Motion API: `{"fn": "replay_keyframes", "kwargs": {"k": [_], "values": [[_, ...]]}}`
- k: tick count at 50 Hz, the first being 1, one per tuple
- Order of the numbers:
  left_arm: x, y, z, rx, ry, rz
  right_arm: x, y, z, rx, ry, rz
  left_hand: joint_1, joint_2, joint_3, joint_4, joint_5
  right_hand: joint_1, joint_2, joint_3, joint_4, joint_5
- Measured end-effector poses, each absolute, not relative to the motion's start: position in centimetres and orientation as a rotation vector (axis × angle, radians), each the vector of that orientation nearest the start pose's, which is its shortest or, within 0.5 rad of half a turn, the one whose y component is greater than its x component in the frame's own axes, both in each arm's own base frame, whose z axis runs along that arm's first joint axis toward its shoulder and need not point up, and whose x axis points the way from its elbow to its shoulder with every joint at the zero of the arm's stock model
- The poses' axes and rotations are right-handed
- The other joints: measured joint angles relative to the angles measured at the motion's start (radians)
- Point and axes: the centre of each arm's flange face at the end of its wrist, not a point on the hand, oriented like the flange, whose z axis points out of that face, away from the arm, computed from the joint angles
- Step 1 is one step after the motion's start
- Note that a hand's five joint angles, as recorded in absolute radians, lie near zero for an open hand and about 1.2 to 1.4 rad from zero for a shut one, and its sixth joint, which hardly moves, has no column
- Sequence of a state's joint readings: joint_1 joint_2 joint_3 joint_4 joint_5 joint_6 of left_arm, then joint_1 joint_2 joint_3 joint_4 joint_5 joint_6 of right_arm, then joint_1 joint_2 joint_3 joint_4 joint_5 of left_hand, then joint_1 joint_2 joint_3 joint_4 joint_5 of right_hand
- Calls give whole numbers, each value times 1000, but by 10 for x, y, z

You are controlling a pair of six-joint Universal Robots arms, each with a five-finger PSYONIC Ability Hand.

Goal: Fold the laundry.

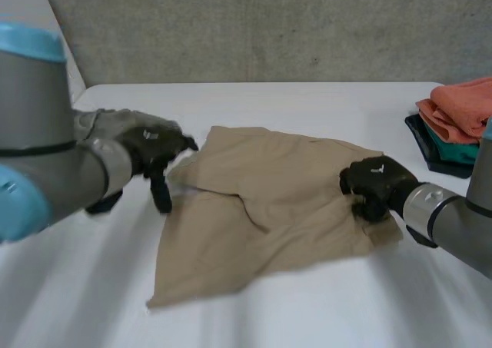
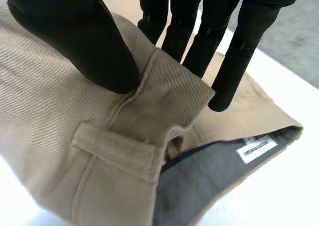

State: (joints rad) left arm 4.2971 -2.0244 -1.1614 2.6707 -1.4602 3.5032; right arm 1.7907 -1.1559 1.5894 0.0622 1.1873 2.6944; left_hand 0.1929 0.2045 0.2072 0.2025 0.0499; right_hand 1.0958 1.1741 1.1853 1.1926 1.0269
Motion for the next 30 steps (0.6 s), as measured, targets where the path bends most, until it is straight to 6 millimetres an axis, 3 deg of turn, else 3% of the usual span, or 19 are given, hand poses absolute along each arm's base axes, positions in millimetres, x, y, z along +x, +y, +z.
{"fn": "replay_keyframes", "kwargs": {"k": [5, 11, 16, 20, 22, 23, 25, 30], "values": [[-259, -228, 227, 1047, 2842, -1481, 231, -297, 173, -922, 2264, -1574, 0, 0, 0, 0, 0, 0, 0, 0, 0, 0], [-251, -205, 202, 990, 2987, -1291, 228, -306, 175, -820, 2280, -1619, 0, 0, 0, 0, 0, 0, 0, 0, 0, 0], [-250, -207, 184, 987, 2992, -1214, 228, -305, 174, -807, 2284, -1627, 85, 57, 55, 60, 42, 0, 0, 0, 0, 0], [-253, -219, 169, 991, 2923, -1237, 227, -302, 176, -813, 2283, -1632, 333, 284, 281, 291, 267, 0, 0, 0, 0, 0], [-255, -225, 164, 983, 2869, -1279, 226, -299, 178, -825, 2281, -1638, 572, 516, 513, 523, 496, 0, 0, 0, 0, 0], [-256, -228, 163, 979, 2850, -1296, 226, -299, 179, -829, 2281, -1639, 808, 750, 742, 754, 725, 0, 0, 0, 0, 0], [-259, -233, 161, 968, 2787, -1355, 225, -295, 182, -869, 2278, -1648, 959, 934, 923, 938, 908, 0, 0, 0, 0, 0], [-267, -223, 169, 1028, 2722, -1423, 222, -275, 186, -1082, 2291, -1600, 959, 987, 974, 989, 938, 0, 0, 0, 0, 0]]}}
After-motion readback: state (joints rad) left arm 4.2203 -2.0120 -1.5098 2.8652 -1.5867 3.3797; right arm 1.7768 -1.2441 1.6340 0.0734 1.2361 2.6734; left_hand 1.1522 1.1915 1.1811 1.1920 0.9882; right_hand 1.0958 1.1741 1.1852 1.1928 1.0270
